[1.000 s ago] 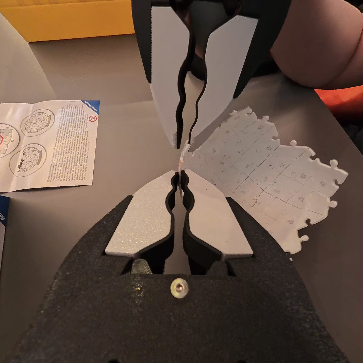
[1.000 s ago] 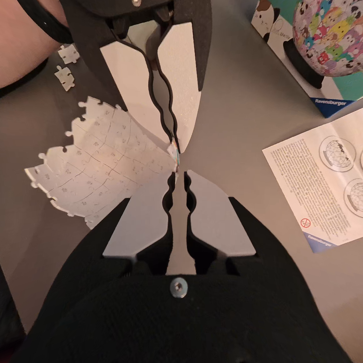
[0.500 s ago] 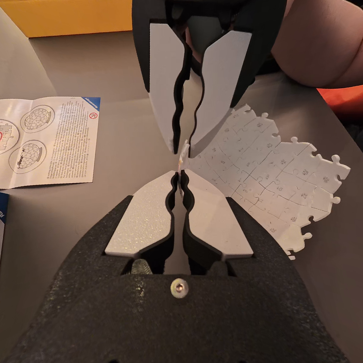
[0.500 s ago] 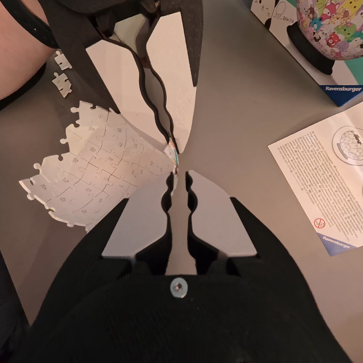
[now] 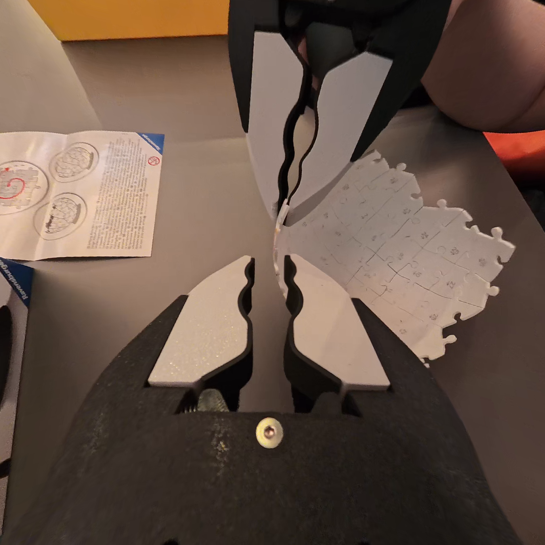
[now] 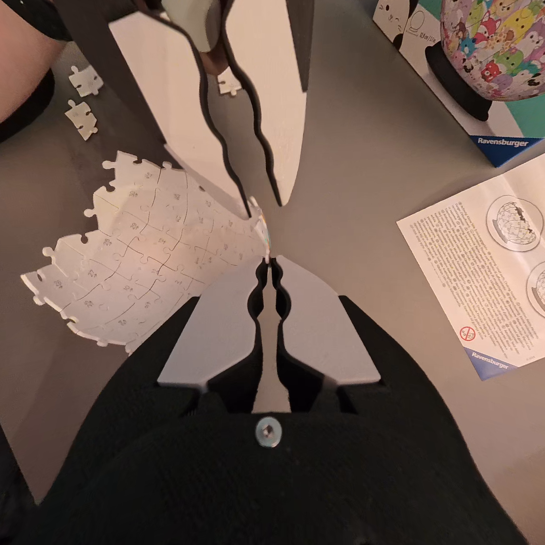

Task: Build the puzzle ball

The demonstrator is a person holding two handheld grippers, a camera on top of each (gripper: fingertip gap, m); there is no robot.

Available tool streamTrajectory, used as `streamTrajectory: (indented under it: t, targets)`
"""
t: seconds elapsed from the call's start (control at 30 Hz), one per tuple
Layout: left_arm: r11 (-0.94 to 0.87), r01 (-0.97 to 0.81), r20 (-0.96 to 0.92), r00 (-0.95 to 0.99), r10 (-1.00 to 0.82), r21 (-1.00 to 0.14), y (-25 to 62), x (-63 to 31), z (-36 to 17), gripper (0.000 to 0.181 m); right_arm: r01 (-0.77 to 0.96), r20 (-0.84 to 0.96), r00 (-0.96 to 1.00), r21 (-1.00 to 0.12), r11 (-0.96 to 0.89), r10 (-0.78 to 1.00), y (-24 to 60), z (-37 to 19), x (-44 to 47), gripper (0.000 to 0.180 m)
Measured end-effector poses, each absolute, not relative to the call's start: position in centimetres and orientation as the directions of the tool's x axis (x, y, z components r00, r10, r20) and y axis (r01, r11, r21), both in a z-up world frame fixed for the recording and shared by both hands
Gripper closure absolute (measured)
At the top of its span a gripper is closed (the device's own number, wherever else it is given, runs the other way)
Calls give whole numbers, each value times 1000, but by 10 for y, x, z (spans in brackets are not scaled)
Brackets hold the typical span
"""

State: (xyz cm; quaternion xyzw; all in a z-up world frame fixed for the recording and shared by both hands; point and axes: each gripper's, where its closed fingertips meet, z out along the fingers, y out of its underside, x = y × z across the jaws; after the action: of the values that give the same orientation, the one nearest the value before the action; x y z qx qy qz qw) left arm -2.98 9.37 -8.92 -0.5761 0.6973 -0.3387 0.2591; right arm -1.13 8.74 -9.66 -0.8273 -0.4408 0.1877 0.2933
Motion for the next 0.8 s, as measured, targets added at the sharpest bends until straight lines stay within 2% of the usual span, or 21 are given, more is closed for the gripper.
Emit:
streamTrajectory:
  t: [0.3, 0.53, 0.57, 0.63, 0.8]
  targets:
    - [147, -623, -15, -212, -977, -768, 89, -19, -89, 179, 633, -27, 540, -646, -427, 841, 87, -97, -10, 176]
    - [128, -614, 12, -218, -976, -779, 88, -20, -88, 179, 634, -25, 537, -647, -423, 843, 87, -97, -9, 173]
    - [124, -618, 16, -216, -976, -776, 87, -20, -88, 177, 633, -21, 539, -650, -421, 842, 87, -96, -8, 171]
    - [116, -633, 11, -193, -981, -765, 90, -23, -87, 151, 618, -29, 533, -670, -411, 846, 86, -90, -8, 167]
    - [80, -544, -14, -125, -992, -835, 100, -29, -52, 154, 502, -13, 542, -797, -336, 840, 91, -54, -1, 165]
